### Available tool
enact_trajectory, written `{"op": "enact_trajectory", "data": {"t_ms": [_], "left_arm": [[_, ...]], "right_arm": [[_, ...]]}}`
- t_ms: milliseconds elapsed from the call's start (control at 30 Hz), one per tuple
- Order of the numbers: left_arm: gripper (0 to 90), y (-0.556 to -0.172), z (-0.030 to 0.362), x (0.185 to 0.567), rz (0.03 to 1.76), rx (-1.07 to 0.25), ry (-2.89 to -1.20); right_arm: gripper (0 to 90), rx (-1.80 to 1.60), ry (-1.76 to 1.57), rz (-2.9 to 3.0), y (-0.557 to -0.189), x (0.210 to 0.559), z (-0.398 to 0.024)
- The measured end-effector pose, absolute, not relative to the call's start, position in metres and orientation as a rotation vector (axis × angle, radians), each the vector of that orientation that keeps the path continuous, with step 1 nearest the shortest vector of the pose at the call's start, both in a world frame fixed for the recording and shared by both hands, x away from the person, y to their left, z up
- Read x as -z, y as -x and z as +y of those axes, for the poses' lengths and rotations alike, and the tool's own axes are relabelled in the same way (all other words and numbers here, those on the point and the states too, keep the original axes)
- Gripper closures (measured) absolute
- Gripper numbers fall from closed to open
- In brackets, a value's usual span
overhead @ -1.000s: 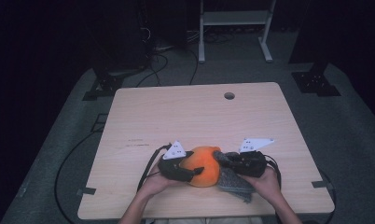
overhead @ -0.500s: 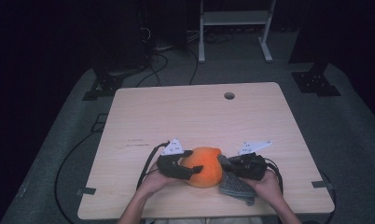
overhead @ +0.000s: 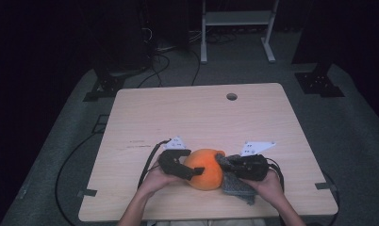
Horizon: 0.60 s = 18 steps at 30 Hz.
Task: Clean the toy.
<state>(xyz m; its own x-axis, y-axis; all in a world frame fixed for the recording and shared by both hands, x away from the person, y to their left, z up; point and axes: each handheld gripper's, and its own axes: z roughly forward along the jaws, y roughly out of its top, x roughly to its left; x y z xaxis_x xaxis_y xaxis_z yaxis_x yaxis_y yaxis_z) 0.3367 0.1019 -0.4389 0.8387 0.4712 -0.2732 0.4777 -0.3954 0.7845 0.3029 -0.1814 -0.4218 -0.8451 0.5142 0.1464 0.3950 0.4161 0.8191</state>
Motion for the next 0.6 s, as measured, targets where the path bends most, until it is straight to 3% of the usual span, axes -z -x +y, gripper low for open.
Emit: {"op": "enact_trajectory", "data": {"t_ms": [67,200,300,600], "left_arm": [[16.1,-0.333,0.100,0.439,0.678,-0.034,-2.045],[31.5,-0.318,0.092,0.431,0.584,-0.296,-2.031],[32.0,-0.311,0.085,0.430,0.518,-0.422,-2.037],[28.5,-0.307,0.092,0.437,0.500,-0.361,-2.026]], "right_arm": [[77.0,-1.409,-0.800,2.516,-0.302,0.418,-0.179],[76.9,-1.427,-0.773,2.473,-0.302,0.410,-0.175],[76.9,-1.447,-0.756,2.444,-0.302,0.406,-0.175],[77.0,-1.377,-0.959,2.474,-0.313,0.427,-0.198]]}}
